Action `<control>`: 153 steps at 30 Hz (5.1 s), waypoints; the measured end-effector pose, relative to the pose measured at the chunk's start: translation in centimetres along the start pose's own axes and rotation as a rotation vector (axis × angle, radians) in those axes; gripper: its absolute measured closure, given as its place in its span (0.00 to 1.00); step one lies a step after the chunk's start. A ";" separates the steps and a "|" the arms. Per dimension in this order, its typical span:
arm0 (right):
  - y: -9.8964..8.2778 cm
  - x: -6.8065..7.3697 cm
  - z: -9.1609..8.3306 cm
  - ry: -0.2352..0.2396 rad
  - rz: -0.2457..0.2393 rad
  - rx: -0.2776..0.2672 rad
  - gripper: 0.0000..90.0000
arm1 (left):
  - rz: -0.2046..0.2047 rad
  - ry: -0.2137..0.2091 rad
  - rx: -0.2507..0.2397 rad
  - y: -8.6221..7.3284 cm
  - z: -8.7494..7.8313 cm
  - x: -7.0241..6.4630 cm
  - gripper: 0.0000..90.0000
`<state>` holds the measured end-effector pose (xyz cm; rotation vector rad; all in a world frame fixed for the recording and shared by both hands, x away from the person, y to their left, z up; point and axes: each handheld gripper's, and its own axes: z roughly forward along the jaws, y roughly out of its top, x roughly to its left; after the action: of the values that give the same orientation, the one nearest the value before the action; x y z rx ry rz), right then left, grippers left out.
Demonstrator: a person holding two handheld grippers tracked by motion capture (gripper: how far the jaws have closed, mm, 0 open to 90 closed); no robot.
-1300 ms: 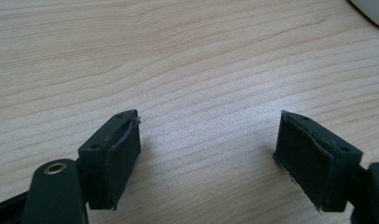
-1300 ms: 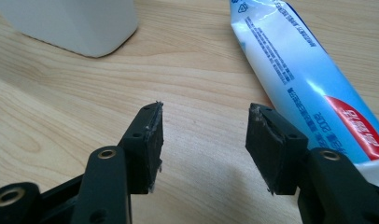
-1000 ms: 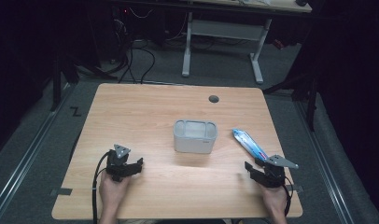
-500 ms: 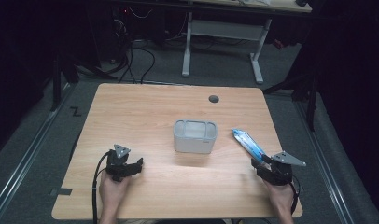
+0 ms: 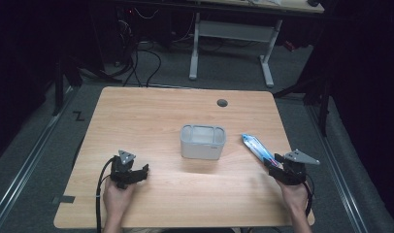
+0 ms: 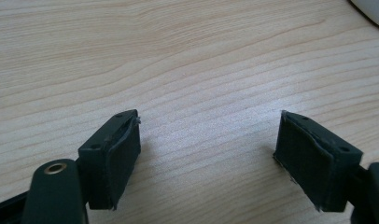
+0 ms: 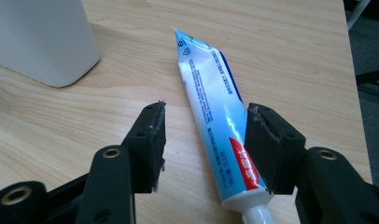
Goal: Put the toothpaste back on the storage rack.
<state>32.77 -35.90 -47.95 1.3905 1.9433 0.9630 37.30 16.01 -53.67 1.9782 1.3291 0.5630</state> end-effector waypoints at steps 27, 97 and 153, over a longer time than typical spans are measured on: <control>4.8 -0.2 2.6 -0.002 -0.070 0.065 0.52 | 0.000 0.000 0.000 0.0 0.0 0.0 0.25; 6.2 -2.2 10.9 0.104 0.009 0.387 0.55 | 0.000 0.000 0.000 0.0 0.0 0.0 0.25; 6.9 -0.8 11.8 0.118 -0.047 0.501 0.79 | 0.000 0.000 0.000 0.0 0.0 0.0 0.25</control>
<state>45.97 -32.55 -49.25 1.5672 2.4067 0.5635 37.30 16.01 -53.67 1.9786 1.3292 0.5631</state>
